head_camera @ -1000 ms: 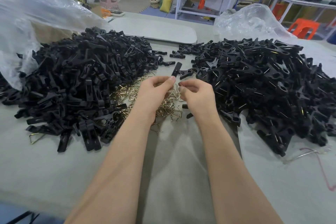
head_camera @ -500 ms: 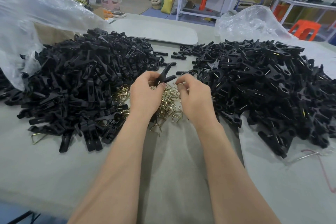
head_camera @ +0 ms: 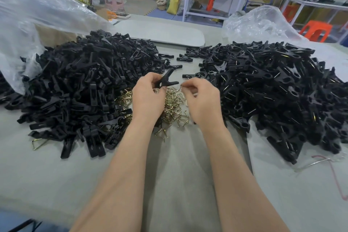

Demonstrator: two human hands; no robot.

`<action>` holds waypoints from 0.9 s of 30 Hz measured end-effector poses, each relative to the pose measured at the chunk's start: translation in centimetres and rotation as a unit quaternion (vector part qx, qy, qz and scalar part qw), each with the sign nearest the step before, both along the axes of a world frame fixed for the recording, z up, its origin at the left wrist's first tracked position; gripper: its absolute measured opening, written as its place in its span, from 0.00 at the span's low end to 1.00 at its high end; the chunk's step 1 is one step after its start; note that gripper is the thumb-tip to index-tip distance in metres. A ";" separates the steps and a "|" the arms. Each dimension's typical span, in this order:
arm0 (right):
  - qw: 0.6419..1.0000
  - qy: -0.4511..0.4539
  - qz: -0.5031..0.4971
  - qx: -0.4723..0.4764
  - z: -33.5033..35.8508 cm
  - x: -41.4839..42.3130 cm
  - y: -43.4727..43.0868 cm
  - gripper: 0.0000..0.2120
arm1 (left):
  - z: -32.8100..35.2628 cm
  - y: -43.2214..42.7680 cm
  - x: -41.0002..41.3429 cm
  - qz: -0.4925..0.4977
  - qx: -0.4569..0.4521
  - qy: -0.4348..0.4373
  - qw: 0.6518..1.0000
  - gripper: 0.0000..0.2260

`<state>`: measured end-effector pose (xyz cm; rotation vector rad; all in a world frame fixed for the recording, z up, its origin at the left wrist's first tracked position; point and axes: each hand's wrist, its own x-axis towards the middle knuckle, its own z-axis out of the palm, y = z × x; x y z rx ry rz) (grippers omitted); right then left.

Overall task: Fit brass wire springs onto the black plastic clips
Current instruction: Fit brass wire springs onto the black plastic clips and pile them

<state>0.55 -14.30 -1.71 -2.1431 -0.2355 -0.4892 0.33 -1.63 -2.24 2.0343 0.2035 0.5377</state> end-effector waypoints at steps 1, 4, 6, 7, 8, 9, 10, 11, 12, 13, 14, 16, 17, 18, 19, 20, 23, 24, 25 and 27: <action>0.999 -0.008 -0.018 0.026 0.2 0.0 -0.4 0.05 | -0.1 0.0 0.0 -0.004 0.009 -0.002 1.000 0.08; 0.986 0.042 -0.039 0.155 0.9 0.1 -1.6 0.01 | -0.1 -0.4 -0.1 -0.044 0.043 -0.007 0.998 0.08; 0.970 0.088 -0.027 0.224 1.1 0.0 -1.9 0.05 | -0.2 -0.8 -0.2 -0.077 0.068 -0.012 0.995 0.08; 0.967 0.100 -0.027 0.232 1.2 0.0 -1.9 0.06 | -0.2 -0.9 -0.3 -0.089 0.076 -0.015 0.993 0.09; 0.967 0.108 -0.029 0.229 1.1 -0.1 -1.9 0.07 | -0.2 -1.0 -0.3 -0.098 0.084 -0.017 0.992 0.09; 0.969 0.111 -0.034 0.220 1.1 -0.1 -1.8 0.07 | -0.2 -1.1 -0.3 -0.105 0.092 -0.021 0.990 0.09; 0.971 0.111 -0.041 0.207 1.0 -0.1 -1.8 0.07 | -0.2 -1.2 -0.3 -0.111 0.100 -0.026 0.988 0.09; 0.974 0.107 -0.051 0.193 1.0 -0.1 -1.8 0.07 | -0.2 -1.3 -0.4 -0.117 0.106 -0.031 0.987 0.09; 0.976 0.100 -0.062 0.182 1.0 -0.1 -1.8 0.07 | -0.1 -1.3 -0.4 -0.121 0.109 -0.036 0.986 0.09; 0.978 0.092 -0.073 0.173 1.0 -0.1 -1.8 0.08 | -0.1 -1.4 -0.4 -0.123 0.109 -0.041 0.985 0.09; 0.979 0.085 -0.081 0.167 1.0 -0.1 -1.8 0.08 | -0.1 -1.4 -0.4 -0.124 0.109 -0.046 0.985 0.09; 0.980 0.081 -0.083 0.159 1.1 -0.1 -1.9 0.09 | -0.1 -1.3 -0.4 -0.123 0.112 -0.053 0.985 0.09; 0.981 0.084 -0.080 0.157 1.1 -0.1 -1.8 0.09 | -0.1 -1.3 -0.3 -0.125 0.119 -0.054 0.984 0.09; 0.981 0.086 -0.077 0.153 1.1 -0.1 -1.8 0.09 | -0.2 -1.3 -0.3 -0.127 0.129 -0.056 0.982 0.09; 0.982 0.087 -0.077 0.148 1.0 -0.1 -1.8 0.09 | -0.3 -1.3 -0.3 -0.128 0.140 -0.057 0.980 0.09; 0.983 0.085 -0.078 0.140 1.0 -0.1 -1.7 0.09 | -0.3 -1.3 -0.2 -0.130 0.150 -0.058 0.978 0.09; 0.986 0.076 -0.085 0.121 1.1 -0.2 -1.7 0.10 | -0.4 -1.3 -0.2 -0.135 0.164 -0.058 0.976 0.09; 0.986 0.077 -0.087 0.119 1.1 -0.2 -1.7 0.09 | -0.5 -1.3 -0.2 -0.136 0.165 -0.058 0.975 0.09; 0.986 0.079 -0.088 0.119 1.1 -0.2 -1.7 0.09 | -0.5 -1.3 -0.2 -0.135 0.166 -0.058 0.975 0.09; 0.985 0.084 -0.090 0.122 1.1 -0.2 -1.8 0.08 | -0.5 -1.4 -0.2 -0.133 0.165 -0.058 0.976 0.09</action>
